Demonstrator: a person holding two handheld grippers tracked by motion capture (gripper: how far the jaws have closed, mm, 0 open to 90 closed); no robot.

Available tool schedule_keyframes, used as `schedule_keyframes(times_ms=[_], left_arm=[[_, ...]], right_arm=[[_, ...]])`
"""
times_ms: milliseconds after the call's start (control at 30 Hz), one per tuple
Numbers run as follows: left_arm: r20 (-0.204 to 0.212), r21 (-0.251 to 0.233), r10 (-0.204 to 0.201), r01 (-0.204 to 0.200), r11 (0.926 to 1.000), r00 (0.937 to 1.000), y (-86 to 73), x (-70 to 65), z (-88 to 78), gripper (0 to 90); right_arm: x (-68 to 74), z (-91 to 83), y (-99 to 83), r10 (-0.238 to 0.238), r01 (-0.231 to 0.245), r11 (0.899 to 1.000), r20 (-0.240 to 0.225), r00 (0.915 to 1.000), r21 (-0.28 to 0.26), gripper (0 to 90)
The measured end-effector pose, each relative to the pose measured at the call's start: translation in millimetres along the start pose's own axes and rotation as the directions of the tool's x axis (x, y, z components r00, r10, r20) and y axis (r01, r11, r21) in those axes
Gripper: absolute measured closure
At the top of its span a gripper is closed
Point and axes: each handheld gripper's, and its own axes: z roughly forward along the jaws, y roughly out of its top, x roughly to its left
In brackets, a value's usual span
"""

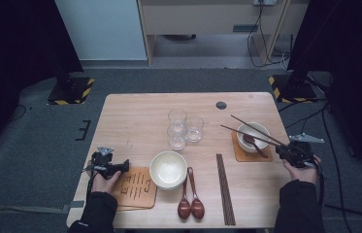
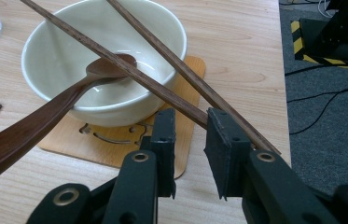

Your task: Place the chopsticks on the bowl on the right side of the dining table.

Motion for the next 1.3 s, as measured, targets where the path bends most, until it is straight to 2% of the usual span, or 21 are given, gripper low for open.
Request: schedule_keyframes(times_ms=[200,400,567,967,1300], left_arm=[[0.0,0.0,0.0,0.0,1.0,1.0,0.0,0.0,0.0,0.2],[0.0,0.0,0.0,0.0,1.0,1.0,0.0,0.0,0.0,0.3],[0.0,0.0,-0.001,0.001,1.0,1.0,0.0,0.0,0.0,0.2],[0.0,0.0,0.0,0.0,1.0,1.0,0.0,0.0,0.0,0.3],[0.0,0.0,0.0,0.0,1.0,1.0,0.0,0.0,0.0,0.2]], right_arm=[[0.8,-1.6,0.9,0.002,-0.002,1.0,-0.01,1.0,-0.008,71.7],[9.1,-8.8,11.0,-0.002,-0.001,0.998,-0.04,0.9992,-0.069,71.6],[14.0,-8.6,20.3,0.018,-0.024,0.995,-0.059,0.9981,-0.1,71.2],[19.4,4.6,43.6,0.045,-0.054,0.99,-0.07,0.9966,-0.131,70.5],[23.5,21.6,59.7,0.055,-0.062,0.988,-0.055,0.997,-0.143,76.0]])
